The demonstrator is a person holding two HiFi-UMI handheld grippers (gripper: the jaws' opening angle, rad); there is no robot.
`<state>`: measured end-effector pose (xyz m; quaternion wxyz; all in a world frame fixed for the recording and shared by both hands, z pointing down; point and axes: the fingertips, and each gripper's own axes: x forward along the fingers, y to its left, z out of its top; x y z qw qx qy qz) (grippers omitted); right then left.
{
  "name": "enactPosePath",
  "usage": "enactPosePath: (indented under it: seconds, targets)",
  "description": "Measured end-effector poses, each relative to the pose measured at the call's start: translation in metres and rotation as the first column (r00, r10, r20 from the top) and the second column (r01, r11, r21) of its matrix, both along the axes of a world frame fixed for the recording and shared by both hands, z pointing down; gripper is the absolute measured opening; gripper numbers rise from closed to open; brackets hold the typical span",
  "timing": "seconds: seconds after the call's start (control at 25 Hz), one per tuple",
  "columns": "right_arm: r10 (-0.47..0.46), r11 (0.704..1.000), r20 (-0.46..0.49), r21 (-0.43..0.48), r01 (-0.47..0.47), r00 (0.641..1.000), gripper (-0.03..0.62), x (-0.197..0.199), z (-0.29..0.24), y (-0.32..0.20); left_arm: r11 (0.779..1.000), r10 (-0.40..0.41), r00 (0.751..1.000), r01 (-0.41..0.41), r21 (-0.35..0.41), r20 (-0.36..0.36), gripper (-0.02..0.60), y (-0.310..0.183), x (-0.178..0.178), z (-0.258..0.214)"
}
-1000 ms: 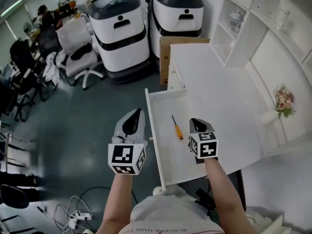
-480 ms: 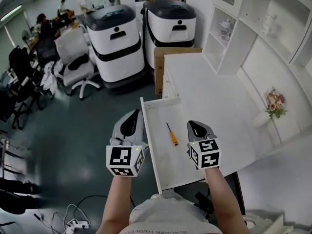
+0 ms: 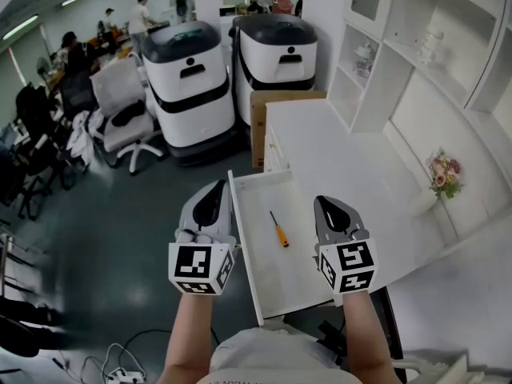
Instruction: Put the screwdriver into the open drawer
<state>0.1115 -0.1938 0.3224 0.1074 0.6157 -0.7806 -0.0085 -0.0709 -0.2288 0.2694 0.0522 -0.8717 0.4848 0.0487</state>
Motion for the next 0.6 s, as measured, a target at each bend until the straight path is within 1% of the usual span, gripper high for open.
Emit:
enactPosePath:
  seconds: [0.16, 0.4, 0.6]
  targets:
    - [0.015, 0.997, -0.016, 0.077, -0.014, 1.0, 0.002, 0.003, -0.025, 0.013, 1.0, 0.013, 1.0, -0.013, 0.024, 0.002, 0.012, 0.004, 0.003, -0.008]
    - [0.05, 0.989, -0.031, 0.141, -0.045, 0.998, 0.002, 0.013, -0.05, 0.023, 0.998, 0.029, 1.0, -0.029, 0.054, -0.001, 0.012, 0.005, 0.009, -0.021]
    - [0.065, 0.979, -0.014, 0.193, -0.061, 0.998, 0.002, 0.022, -0.071, 0.023, 0.995, 0.032, 0.999, -0.031, 0.09, -0.001, 0.012, 0.001, 0.012, -0.036]
